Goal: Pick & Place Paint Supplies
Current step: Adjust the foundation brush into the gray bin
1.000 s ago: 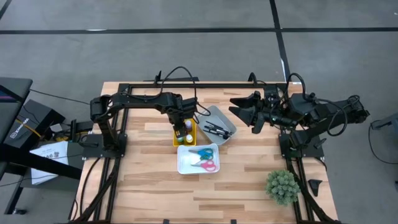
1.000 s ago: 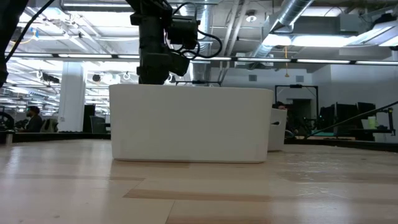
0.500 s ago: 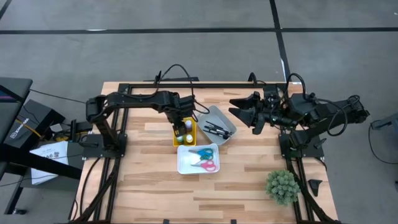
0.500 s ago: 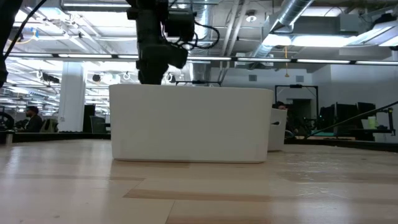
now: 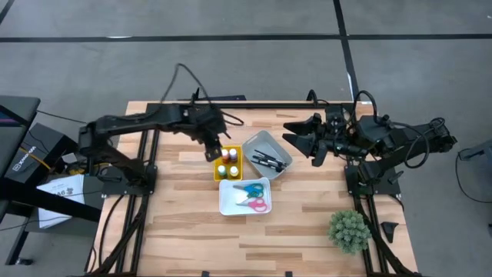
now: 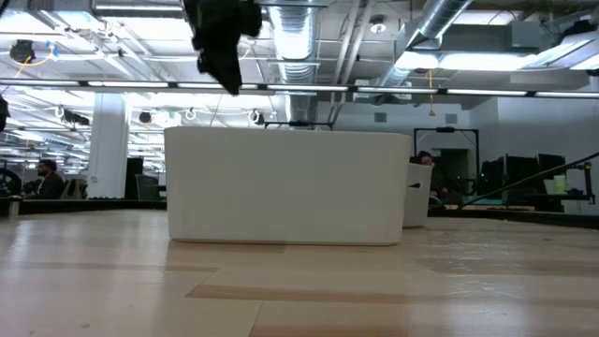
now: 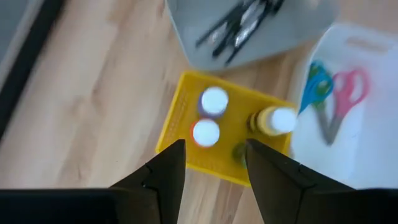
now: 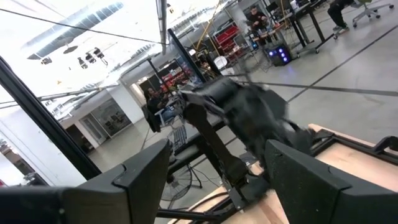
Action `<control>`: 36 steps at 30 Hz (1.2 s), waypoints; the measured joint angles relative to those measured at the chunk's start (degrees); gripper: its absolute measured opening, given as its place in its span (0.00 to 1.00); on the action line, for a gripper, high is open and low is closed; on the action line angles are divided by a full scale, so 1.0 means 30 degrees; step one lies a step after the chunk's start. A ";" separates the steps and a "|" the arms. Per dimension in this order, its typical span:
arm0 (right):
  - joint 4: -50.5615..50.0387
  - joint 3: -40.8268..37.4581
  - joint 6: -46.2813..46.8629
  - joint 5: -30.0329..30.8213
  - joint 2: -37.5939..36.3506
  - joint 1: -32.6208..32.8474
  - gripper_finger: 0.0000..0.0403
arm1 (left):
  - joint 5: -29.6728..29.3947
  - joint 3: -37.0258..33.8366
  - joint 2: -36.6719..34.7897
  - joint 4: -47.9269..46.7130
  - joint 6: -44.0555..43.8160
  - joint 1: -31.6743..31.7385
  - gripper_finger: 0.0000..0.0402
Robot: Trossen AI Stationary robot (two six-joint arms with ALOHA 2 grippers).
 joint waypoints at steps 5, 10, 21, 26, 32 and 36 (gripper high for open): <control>-0.0483 0.0004 -0.0249 -0.0023 0.0000 0.0026 0.65 | 0.0000 0.0000 -0.2317 0.1478 0.0030 -0.0149 0.40; -0.2027 0.0015 -0.0159 -0.0026 -0.0193 0.0124 0.65 | 0.0005 0.0007 -0.4784 0.2732 -0.0038 -0.0499 0.38; -0.5824 0.0007 0.0508 0.0023 -0.0646 -0.0280 0.63 | 0.0007 0.0007 -0.8116 0.4745 -0.0058 -0.1857 0.33; -0.7417 0.0007 0.0557 0.0539 -0.1013 -0.0644 0.56 | 0.0007 -0.0517 -0.8709 0.5734 -0.0176 -0.2576 0.31; -0.9159 0.0000 0.0549 0.0545 -0.1543 -0.0640 0.37 | 0.0000 -0.4275 -1.0367 1.0231 -0.0671 -0.3333 0.23; -0.9693 0.0003 0.0362 0.0552 -0.1868 -0.0534 0.19 | 0.0007 -0.7570 -1.1828 1.4169 -0.1422 -0.3738 0.15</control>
